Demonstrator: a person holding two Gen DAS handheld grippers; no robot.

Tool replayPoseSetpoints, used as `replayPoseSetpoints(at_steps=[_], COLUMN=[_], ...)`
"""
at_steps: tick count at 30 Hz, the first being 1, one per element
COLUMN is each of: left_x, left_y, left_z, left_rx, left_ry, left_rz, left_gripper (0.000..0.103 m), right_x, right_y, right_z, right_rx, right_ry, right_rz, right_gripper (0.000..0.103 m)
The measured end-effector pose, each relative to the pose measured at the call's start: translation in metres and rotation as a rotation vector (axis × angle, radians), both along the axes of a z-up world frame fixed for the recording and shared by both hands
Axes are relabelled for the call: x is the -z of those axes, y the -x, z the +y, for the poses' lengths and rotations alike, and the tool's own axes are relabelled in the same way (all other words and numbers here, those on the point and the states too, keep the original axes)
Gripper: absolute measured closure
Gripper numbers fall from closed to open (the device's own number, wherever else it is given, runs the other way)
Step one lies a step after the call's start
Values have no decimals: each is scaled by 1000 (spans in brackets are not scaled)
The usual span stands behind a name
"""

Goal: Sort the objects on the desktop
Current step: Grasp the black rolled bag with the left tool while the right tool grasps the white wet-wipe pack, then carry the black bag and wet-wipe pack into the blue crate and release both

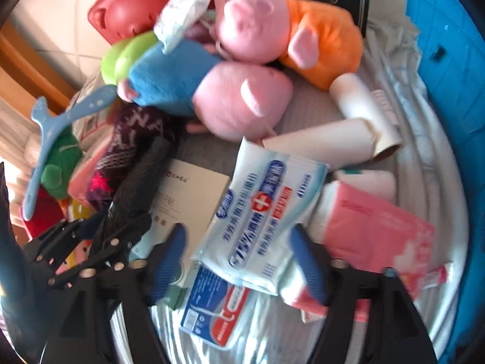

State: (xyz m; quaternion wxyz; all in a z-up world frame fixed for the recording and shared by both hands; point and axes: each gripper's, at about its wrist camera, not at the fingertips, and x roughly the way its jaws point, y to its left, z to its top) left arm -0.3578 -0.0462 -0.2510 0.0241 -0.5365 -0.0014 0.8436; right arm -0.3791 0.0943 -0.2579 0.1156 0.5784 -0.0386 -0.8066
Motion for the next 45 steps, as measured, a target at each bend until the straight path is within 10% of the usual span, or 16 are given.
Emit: replayPoseSetpoints(at_steps=[4, 5, 6, 12, 33, 45], left_x=[2, 2, 2, -15, -221, -281], left_y=[1, 2, 1, -15, -133, -153], left_z=[3, 4, 5, 15, 92, 205], left_rx=[9, 13, 17, 41, 157, 326], left_ry=[15, 17, 16, 10, -45, -155], left_rz=[15, 18, 21, 57, 538, 588], left_gripper=[66, 67, 67, 68, 68, 68], right_x=[12, 14, 16, 0, -247, -311], right_y=[10, 13, 14, -11, -178, -231], right_z=[-7, -7, -6, 5, 82, 197], right_rx=[33, 37, 39, 25, 115, 268], right_ry=[-103, -115, -116, -52, -140, -272], right_rz=[2, 0, -10, 9, 629, 761], right_gripper=[15, 19, 44, 51, 51, 51])
